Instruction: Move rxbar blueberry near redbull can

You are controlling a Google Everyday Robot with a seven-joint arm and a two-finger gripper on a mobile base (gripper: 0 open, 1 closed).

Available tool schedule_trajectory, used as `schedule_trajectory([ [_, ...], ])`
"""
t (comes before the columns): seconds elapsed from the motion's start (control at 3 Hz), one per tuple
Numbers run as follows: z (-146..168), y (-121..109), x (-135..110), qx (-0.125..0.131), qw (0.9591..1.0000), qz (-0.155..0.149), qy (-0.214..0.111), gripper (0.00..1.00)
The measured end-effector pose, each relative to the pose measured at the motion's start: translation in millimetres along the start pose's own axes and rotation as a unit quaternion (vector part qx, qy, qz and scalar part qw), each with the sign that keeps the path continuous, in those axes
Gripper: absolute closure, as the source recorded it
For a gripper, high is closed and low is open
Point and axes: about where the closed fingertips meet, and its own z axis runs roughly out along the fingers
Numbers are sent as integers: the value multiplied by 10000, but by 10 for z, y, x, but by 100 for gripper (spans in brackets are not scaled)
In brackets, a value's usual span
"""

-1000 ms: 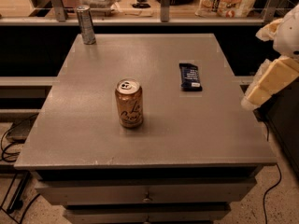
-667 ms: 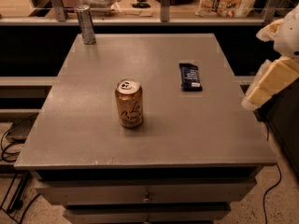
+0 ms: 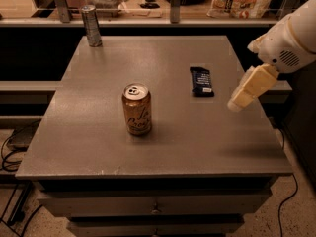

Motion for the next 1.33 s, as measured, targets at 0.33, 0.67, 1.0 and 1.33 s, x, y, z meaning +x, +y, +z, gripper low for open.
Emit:
schedule_trajectory([
  [0.33,335,-114,-129,-143,9996,91,-232,0],
  [0.67,643,-222,-239,-303,9976,235,-579,0],
  [1.0,980,-356,-347,-357,9942,242,-984,0],
  [1.33,1016,-356,-376,-374,9940,216,-1003,0],
])
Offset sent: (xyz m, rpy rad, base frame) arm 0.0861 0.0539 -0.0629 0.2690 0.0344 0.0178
